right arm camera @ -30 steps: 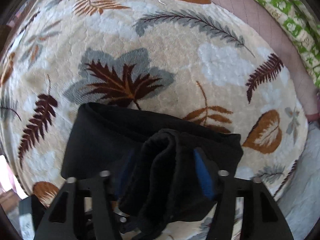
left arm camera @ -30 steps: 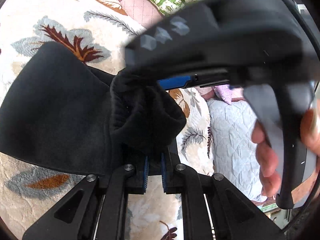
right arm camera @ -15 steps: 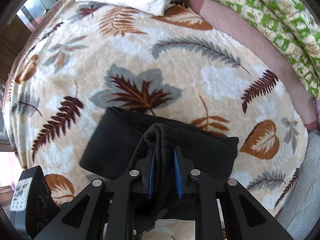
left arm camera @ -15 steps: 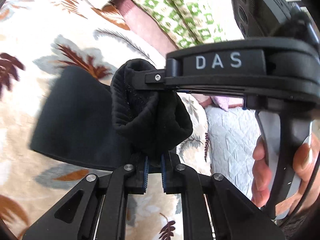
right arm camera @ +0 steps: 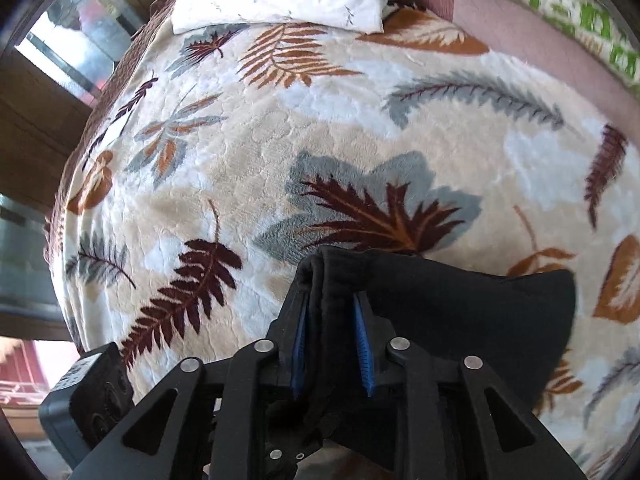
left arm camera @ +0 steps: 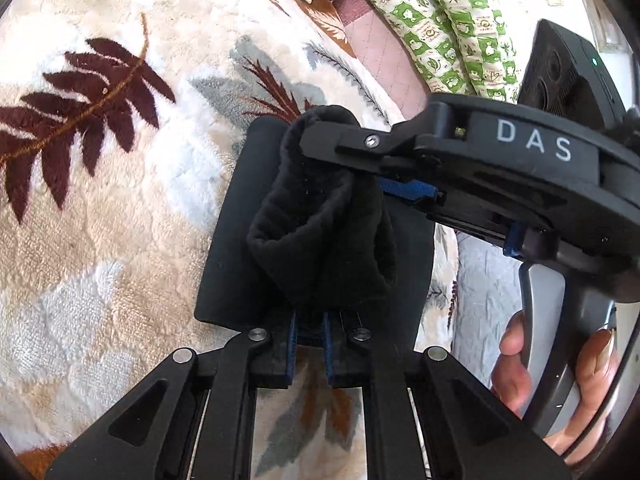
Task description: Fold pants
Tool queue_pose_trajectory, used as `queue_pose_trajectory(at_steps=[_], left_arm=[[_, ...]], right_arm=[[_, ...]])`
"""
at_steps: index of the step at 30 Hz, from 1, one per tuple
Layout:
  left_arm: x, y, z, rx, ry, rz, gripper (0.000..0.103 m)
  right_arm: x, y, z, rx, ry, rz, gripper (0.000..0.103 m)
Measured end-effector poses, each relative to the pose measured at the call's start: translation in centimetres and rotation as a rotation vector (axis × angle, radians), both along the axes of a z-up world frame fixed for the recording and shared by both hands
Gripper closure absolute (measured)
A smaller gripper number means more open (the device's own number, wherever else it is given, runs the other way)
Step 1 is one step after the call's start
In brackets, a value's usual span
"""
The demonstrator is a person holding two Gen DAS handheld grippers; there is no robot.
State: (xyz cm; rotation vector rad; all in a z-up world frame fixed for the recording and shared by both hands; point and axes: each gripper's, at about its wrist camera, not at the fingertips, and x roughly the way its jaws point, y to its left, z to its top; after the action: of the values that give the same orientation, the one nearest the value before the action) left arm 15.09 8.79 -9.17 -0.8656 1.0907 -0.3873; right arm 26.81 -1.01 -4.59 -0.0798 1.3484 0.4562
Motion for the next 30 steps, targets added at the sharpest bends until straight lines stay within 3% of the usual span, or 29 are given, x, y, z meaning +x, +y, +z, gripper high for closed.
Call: queue_pose_trajectory(at_steps=[5,8,10,12,13,17,21,24,30], left_arm=[[-1.1,0.8,1.2,0.026,0.002,-0.006,0.094],[-2.6,1.8,2.3,0.052,0.0,-0.017,0.094],[-3.6,2.6,3.1,0.081,-0.012,-0.018,0.094],[-4.2,3.2,4.1,0.106,-0.029,-0.02,0.094],[-4.4,3.6,4.9,0.109,-0.039,-0.02,0.094],[-3.3,3.3,7.8,0.117,-0.064,-0.045,0.093],[-1.0,0.6,10.6,0.229,-0.101,-0.104,0.065],[0.9,-1.4,11.1,0.296,-0.098,-0.144,0.065],[4.2,-3.9,9.0,0.411,-0.038,-0.228,0.065]], right_arm=[[-0.3,-1.4,2.2,0.099,-0.03,-0.032,0.072],[-1.7,-4.1,6.1,0.229,-0.114,-0.08,0.072],[-2.9,-6.6,7.9,0.321,-0.142,-0.135,0.064],[-4.6,-9.3,8.9,0.398,-0.148,-0.19,0.044],[-5.8,-10.8,9.0,0.427,-0.154,-0.213,0.043],[-9.4,-15.9,7.1,0.491,-0.149,-0.307,0.043],[-11.1,-20.5,3.9,0.594,-0.138,-0.441,0.043],[-10.6,-22.0,1.8,0.625,-0.106,-0.488,0.043],[-8.3,-23.0,-0.5,0.65,-0.109,-0.516,0.042]])
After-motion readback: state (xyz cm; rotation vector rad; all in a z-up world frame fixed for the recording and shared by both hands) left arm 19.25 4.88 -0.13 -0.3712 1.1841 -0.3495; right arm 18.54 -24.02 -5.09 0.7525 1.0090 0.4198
